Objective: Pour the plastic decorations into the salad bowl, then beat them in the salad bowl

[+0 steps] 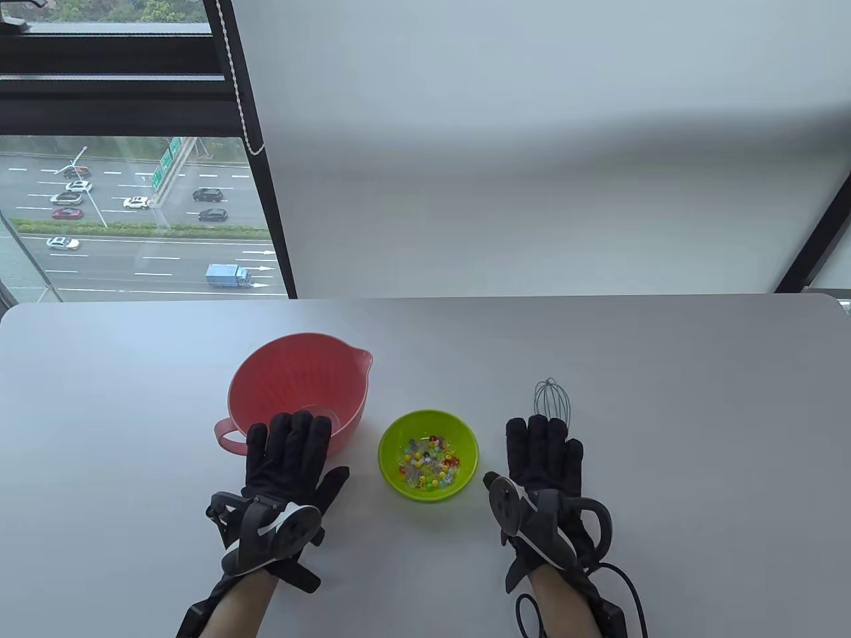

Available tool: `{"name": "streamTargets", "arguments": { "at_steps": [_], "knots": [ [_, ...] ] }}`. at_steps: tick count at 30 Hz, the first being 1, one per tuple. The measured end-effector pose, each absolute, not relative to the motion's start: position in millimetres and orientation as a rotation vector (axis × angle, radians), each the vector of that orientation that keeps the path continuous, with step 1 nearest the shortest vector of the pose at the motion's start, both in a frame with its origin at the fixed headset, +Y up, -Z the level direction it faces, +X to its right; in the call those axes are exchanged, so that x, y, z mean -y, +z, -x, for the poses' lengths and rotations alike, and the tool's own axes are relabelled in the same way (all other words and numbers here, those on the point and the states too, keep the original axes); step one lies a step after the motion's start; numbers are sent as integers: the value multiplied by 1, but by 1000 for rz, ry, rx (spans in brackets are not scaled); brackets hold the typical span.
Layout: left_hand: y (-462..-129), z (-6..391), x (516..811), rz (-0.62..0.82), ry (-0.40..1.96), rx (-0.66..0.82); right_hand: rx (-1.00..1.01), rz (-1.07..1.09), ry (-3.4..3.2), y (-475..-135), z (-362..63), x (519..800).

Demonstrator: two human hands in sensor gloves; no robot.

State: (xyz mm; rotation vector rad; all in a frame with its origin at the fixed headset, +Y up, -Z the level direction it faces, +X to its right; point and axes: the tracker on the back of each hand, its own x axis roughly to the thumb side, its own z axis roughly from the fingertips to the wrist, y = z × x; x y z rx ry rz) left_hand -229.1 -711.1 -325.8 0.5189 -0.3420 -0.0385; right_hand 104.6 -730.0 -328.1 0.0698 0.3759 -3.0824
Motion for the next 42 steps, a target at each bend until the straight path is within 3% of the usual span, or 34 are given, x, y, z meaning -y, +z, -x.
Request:
{"name": "streamTargets", "arguments": {
  "at_steps": [20, 30, 42],
  "knots": [
    [-312, 210, 698, -625, -102, 420, -352, -71, -3103, -328, -106, 730],
    [-312, 207, 701, -600, -116, 428, -366, 262, -3092, -321, -77, 733],
    [-314, 209, 704, -583, -110, 424, -326, 366, -3048, -320, -58, 735]
  ]
}}
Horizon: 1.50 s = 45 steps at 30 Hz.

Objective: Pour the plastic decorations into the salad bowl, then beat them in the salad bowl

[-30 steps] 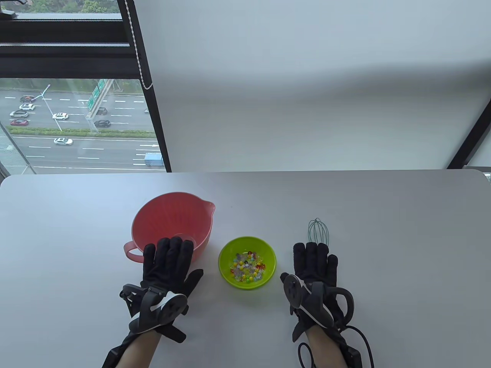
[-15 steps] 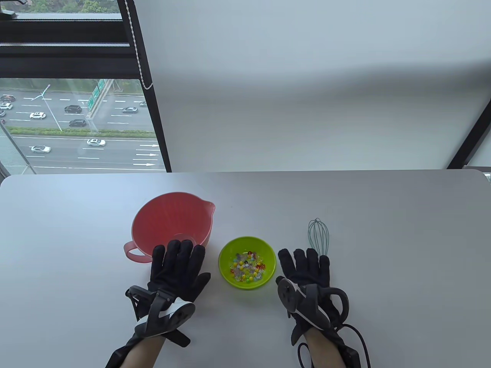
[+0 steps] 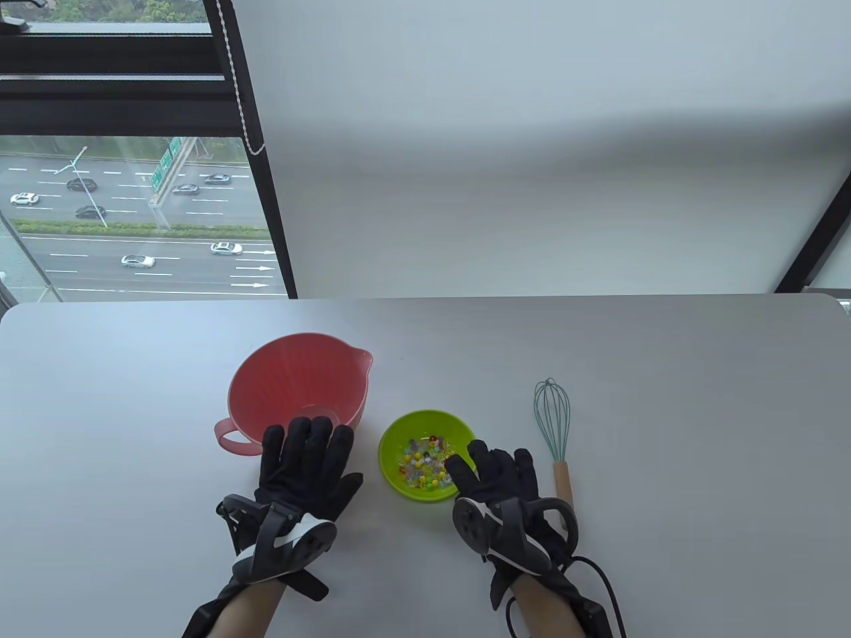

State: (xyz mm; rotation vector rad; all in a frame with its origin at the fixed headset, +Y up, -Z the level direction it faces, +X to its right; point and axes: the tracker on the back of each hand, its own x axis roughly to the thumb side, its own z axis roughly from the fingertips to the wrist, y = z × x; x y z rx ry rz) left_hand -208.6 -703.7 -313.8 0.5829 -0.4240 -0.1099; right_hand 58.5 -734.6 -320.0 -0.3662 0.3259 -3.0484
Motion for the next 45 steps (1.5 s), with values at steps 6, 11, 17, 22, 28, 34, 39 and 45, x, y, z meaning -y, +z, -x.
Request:
{"name": "streamTargets", "arguments": {
  "at_steps": [6, 11, 17, 22, 28, 34, 39, 45],
  "knots": [
    [-314, 209, 704, -588, -112, 429, -249, 388, -2997, -328, -46, 745],
    [-313, 206, 704, -604, -144, 443, -348, 368, -3016, -330, -43, 741],
    [-310, 200, 704, -617, -170, 473, -552, 333, -3039, -321, -51, 728],
    [-304, 190, 705, -642, -202, 524, -728, 327, -3047, -311, -58, 713],
    [-293, 172, 704, -713, -280, 613, -875, 391, -3009, -297, -56, 700],
    [-285, 159, 705, -723, -292, 668, -945, 457, -2981, -289, -47, 694],
    [-280, 150, 706, -734, -307, 701, -975, 500, -2978, -284, -44, 691],
    [-277, 146, 706, -764, -319, 714, -989, 540, -2999, -281, -43, 689]
  ]
}}
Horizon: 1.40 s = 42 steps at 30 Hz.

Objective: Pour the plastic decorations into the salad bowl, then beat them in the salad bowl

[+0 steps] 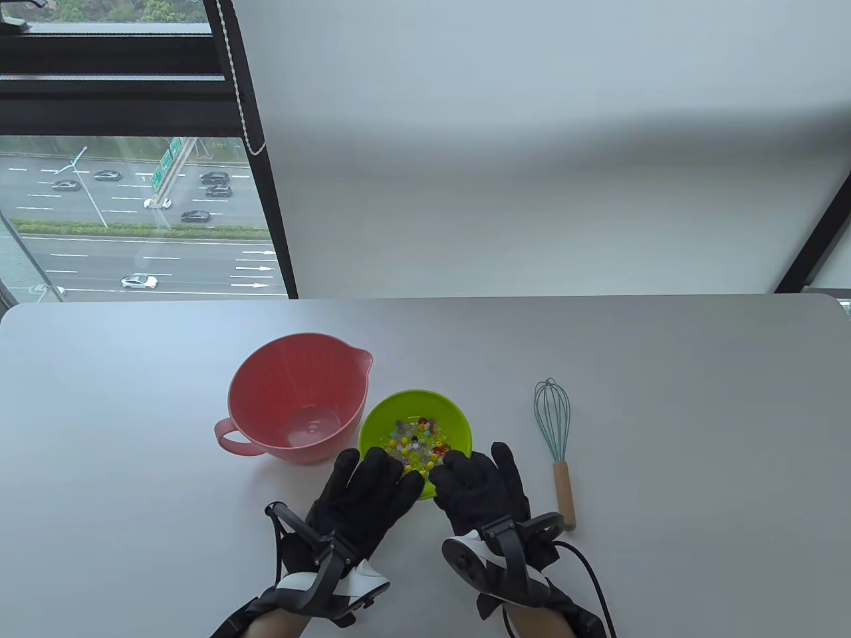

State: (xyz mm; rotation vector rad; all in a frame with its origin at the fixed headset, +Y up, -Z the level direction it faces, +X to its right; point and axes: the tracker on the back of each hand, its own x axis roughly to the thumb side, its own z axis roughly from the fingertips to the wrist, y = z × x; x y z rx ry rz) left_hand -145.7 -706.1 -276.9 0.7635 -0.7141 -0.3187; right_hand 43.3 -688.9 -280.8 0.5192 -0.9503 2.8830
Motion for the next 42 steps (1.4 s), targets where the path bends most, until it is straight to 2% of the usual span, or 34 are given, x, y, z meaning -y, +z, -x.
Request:
{"name": "streamTargets", "arguments": {
  "at_steps": [6, 12, 18, 29, 42],
  "knots": [
    [-272, 147, 702, -857, -313, 722, 931, -525, 2855, -281, -43, 691],
    [-274, 165, 687, -917, -261, 644, 994, -479, 2885, -283, -52, 691],
    [-283, 190, 675, -905, -191, 537, 651, -406, 2892, -298, -65, 707],
    [-311, 242, 669, -778, 178, 293, 589, -432, 2988, -302, -59, 717],
    [-343, 297, 700, -576, 925, 78, 421, -423, 2957, -307, -60, 725]
  ]
}}
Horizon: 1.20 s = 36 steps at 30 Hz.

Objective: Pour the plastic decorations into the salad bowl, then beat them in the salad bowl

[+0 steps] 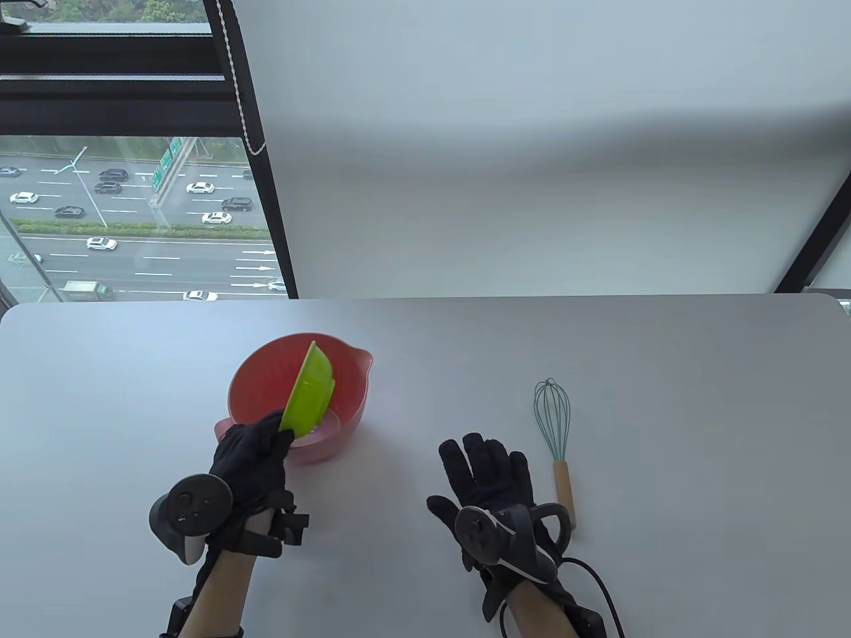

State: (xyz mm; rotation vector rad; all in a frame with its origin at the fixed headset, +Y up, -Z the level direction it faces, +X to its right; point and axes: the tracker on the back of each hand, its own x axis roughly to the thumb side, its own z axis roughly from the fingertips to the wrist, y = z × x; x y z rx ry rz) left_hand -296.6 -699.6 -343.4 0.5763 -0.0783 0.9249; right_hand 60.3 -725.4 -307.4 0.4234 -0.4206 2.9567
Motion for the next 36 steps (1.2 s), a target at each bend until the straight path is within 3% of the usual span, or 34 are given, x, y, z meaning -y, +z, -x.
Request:
{"name": "streamTargets", "arguments": {
  "at_steps": [8, 19, 23, 29, 36],
  "knots": [
    [-345, 310, 707, -594, 1148, 29, 402, -437, 2952, -307, -59, 727],
    [-339, 311, 701, -661, 1175, 85, 388, -431, 2934, -309, -61, 728],
    [-328, 311, 688, -762, 1076, 123, 384, -427, 2930, -309, -62, 729],
    [-310, 311, 667, -934, 582, 71, 366, -412, 2924, -311, -64, 730],
    [-316, 330, 673, -849, 324, -91, 344, -392, 2913, -313, -67, 730]
  ]
}}
